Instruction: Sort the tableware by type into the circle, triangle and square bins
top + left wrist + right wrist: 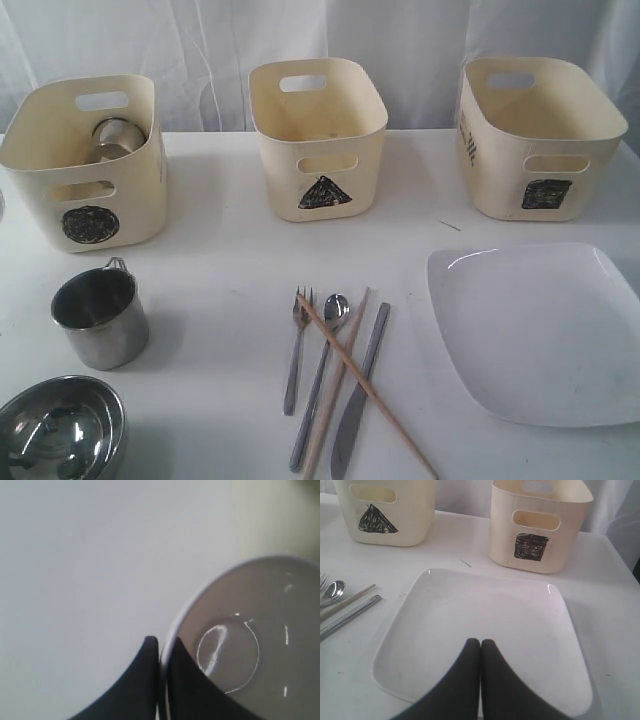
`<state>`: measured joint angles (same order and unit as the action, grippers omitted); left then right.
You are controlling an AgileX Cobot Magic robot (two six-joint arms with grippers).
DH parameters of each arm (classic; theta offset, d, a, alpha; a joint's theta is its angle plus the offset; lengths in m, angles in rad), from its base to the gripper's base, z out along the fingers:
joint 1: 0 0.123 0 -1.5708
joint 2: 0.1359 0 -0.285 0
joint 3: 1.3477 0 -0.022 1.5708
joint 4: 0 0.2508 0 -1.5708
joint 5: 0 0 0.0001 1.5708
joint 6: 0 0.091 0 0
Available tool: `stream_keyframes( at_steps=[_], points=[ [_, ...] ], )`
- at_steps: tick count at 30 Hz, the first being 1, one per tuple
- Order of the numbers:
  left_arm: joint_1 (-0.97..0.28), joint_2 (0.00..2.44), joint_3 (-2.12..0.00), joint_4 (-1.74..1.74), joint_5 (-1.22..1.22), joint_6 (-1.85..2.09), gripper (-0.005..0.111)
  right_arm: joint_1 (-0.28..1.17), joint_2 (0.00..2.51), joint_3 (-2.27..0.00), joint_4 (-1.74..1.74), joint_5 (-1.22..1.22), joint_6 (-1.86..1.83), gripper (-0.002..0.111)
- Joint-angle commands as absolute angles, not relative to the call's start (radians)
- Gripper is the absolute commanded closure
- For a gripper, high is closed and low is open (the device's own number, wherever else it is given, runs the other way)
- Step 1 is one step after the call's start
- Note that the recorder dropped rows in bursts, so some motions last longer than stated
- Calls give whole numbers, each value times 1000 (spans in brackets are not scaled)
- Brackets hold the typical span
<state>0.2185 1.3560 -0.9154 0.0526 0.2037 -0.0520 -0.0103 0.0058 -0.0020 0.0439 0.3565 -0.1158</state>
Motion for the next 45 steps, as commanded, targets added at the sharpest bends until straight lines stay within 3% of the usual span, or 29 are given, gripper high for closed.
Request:
stream_keyframes(
  at_steps=[1,7,11,18,25,30,37,45],
  points=[
    [221,1193,-1031,-27,75,-96,106,-11,0,0,40,350,-117,108],
    [160,1222,-1034,-24,-662,-246,106,-11,0,0,40,350,-117,108],
    [125,1341,-1060,117,-824,-313,106,-11,0,0,40,350,-117,108],
    [89,1702,-1207,237,-720,-330,97,-11,0,0,40,350,-117,108],
    [67,1863,-1370,256,-274,-369,68,-11,0,0,40,350,-117,108],
    [67,1884,-1387,273,-186,-487,49,-11,0,0,40,350,-117,108],
    [67,1774,-1387,271,-89,-583,48,-11,0,0,40,350,-117,108],
    [67,1558,-1385,264,582,-548,57,-11,0,0,40,350,-117,108]
  ],
)
